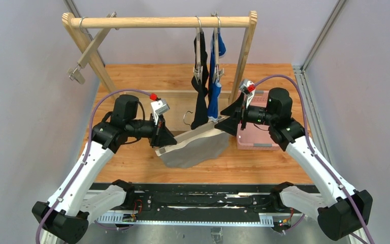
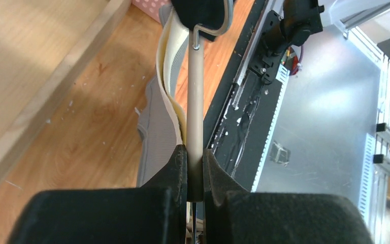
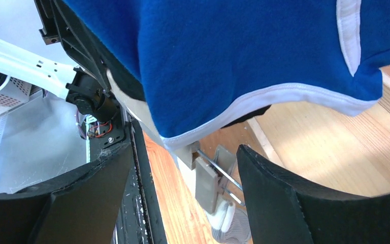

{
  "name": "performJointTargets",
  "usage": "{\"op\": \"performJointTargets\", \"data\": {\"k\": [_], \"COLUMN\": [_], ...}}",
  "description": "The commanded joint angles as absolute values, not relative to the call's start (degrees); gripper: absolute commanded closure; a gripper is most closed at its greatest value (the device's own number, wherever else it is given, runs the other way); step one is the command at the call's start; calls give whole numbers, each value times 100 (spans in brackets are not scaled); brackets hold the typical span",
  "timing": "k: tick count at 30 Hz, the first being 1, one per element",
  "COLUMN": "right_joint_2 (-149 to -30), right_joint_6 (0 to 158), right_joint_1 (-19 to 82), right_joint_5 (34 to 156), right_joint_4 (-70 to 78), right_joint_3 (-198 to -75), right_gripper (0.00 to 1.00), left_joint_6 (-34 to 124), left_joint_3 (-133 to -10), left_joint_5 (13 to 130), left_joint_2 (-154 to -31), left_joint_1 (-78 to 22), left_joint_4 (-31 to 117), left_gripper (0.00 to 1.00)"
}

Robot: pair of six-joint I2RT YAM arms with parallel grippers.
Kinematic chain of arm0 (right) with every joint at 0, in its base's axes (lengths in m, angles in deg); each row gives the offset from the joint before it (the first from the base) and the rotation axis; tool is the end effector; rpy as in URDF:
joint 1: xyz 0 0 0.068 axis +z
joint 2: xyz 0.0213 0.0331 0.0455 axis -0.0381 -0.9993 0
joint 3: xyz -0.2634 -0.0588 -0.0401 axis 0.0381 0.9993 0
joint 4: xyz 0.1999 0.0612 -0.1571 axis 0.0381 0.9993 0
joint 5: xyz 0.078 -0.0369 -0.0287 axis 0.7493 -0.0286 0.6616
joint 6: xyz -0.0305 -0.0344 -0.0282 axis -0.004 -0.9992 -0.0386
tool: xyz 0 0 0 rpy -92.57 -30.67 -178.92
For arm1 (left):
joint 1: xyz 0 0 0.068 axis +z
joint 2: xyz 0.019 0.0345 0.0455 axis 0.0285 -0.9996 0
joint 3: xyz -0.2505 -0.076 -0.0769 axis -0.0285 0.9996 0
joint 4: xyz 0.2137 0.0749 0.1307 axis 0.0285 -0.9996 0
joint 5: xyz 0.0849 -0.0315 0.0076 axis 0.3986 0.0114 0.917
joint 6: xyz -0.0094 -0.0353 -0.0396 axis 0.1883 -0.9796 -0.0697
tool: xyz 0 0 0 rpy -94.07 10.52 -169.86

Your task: Remove the underwear clipped to the hanger

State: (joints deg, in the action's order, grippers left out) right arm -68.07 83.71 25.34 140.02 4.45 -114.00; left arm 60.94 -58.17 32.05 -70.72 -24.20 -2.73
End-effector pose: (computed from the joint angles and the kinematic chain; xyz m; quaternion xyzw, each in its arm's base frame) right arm 0.2005 0.1166 0.3614 -0.3615 0.6376 0.4958 0.4658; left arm 0.1554 -0.0932 0.3459 0.3645 0.7597 -0.4229 0.3333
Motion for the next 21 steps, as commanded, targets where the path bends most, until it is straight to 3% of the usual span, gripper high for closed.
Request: {"op": "performJointTargets", "data": {"k": [1, 17, 21], "right_joint_2": [-6931, -6991, -6981], "right_joint_6": [8319, 8419, 8468], "right_joint_1": [2520, 2037, 2022], "right_joint_5": [14101, 14522, 14907], "right_joint_4": [254, 216, 208], "right_joint_3": [-11699, -11934, -11816], "right_gripper": [23, 22, 18], "left_joint_6": [6971, 8329, 8307], "left_joint_3": [-6165, -6249, -6252], "left_joint_5": [2752, 2997, 2975], "left_joint_2": [-7121, -7026, -6774], "left_joint_1": [-2395, -2395, -2387], "left_joint_4": [0, -776, -715], "left_gripper": [100, 100, 100]}}
